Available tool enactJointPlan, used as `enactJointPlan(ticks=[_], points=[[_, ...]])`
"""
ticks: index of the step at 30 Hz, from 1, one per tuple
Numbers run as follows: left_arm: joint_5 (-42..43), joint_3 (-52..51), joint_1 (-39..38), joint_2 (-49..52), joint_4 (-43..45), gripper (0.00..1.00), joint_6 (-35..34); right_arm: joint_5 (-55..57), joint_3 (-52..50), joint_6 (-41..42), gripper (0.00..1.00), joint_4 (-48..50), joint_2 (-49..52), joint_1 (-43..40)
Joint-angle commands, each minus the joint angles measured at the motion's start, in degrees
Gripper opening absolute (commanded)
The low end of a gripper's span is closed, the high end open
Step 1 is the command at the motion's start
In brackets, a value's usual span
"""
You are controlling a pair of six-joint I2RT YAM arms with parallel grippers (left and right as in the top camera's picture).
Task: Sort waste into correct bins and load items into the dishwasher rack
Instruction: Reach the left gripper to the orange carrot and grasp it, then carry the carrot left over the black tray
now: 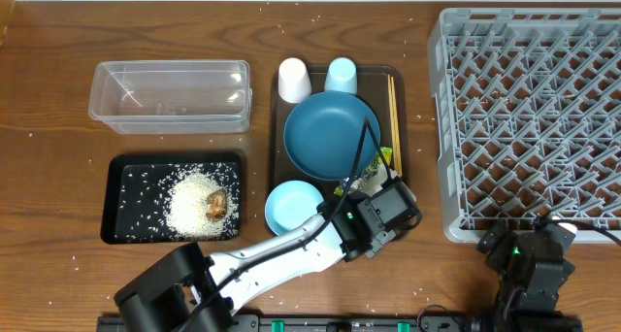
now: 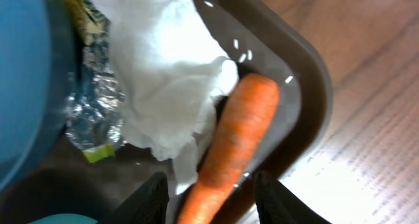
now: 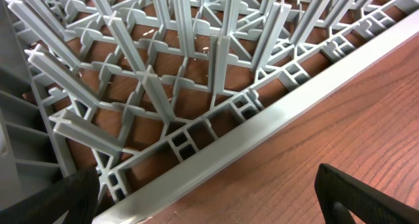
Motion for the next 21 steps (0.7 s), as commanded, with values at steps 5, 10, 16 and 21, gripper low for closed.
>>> enactJointPlan(ticks=[5, 10, 16, 21], points=[[5.3, -0.7, 0.1, 2.4, -0.7, 0.43, 2.2, 0.6, 0.6, -0.7, 0.99, 0.0, -0.1, -0.4], [5.0, -0.7, 0.1, 5.3, -0.7, 0.44, 4.3, 0.6, 0.6, -0.7, 0.99, 0.0, -0.1, -0.4], [1.8, -0.7, 0.2, 7.2, -2.2, 0.43, 4.1, 0.6, 0.6, -0.7, 0.99, 0.0, -0.1, -0.4], [1.8, -0.7, 0.3, 7.2, -2.4, 0.43, 4.1, 0.6, 0.6, -0.7, 0.99, 0.0, -0.1, -0.4]])
